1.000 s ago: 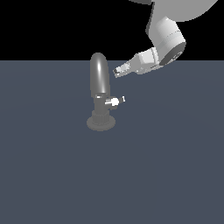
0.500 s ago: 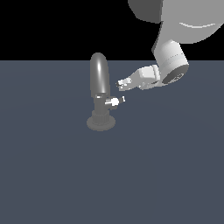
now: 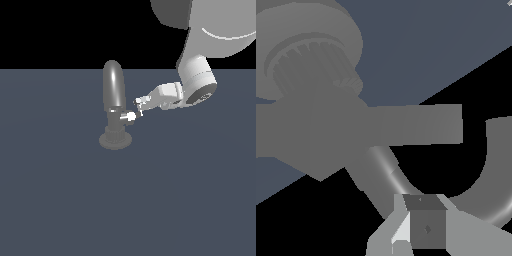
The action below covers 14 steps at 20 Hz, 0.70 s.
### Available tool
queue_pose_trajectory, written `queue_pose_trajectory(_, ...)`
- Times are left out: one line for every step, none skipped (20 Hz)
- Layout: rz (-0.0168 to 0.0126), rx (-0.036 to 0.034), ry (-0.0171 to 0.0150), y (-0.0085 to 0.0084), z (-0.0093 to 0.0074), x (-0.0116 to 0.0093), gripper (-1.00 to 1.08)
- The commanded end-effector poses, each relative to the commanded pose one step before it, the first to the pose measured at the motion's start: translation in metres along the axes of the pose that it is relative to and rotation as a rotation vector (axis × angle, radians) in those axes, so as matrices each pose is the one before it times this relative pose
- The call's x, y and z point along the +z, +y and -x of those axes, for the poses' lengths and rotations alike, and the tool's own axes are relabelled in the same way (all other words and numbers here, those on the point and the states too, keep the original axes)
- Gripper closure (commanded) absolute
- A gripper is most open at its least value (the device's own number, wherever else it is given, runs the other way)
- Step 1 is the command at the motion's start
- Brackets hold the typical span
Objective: Turn on the faucet by rotating a designated handle.
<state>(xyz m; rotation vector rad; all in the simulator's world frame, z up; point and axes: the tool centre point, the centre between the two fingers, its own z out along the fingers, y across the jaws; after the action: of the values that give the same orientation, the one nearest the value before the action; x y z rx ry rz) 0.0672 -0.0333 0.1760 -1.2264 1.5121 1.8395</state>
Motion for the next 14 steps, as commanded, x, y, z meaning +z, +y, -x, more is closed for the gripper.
queue_pose_trajectory(-0.00096,0.00097,-0.00172,-0.00021,-0.00013,0.00004,1.08)
queue_pose_trajectory(0.00000,0.00000,0.00000,0.00000,0.00000,0.00000,1.08)
queue_pose_trajectory(0.00036,-0.00022,0.00054,0.00008,-0.00004,0.00000,1.08)
queue_pose_trajectory(0.00000,0.00000,0.00000,0.00079,-0.00276,0.00003,1.08)
queue_pose_trajectory(0.00000,0.00000,0.00000,0.00081,-0.00282,0.00003,1.08)
queue_pose_trajectory(0.00000,0.00000,0.00000,0.00083,-0.00288,0.00003,1.08)
queue_pose_trajectory(0.00000,0.00000,0.00000,0.00084,-0.00294,0.00003,1.08)
queue_pose_trajectory(0.00000,0.00000,0.00000,0.00086,-0.00300,0.00003,1.08)
queue_pose_trajectory(0.00000,0.00000,0.00000,0.00088,-0.00306,0.00003,1.08)
queue_pose_trajectory(0.00000,0.00000,0.00000,0.00089,-0.00312,0.00003,1.08)
queue_pose_trajectory(0.00000,0.00000,0.00000,0.00091,-0.00318,0.00003,1.08)
queue_pose_trajectory(0.00000,0.00000,0.00000,0.00092,-0.00324,0.00003,1.08)
queue_pose_trajectory(0.00000,0.00000,0.00000,0.00094,-0.00331,0.00003,1.08)
queue_pose_trajectory(0.00000,0.00000,0.00000,0.00096,-0.00337,0.00003,1.08)
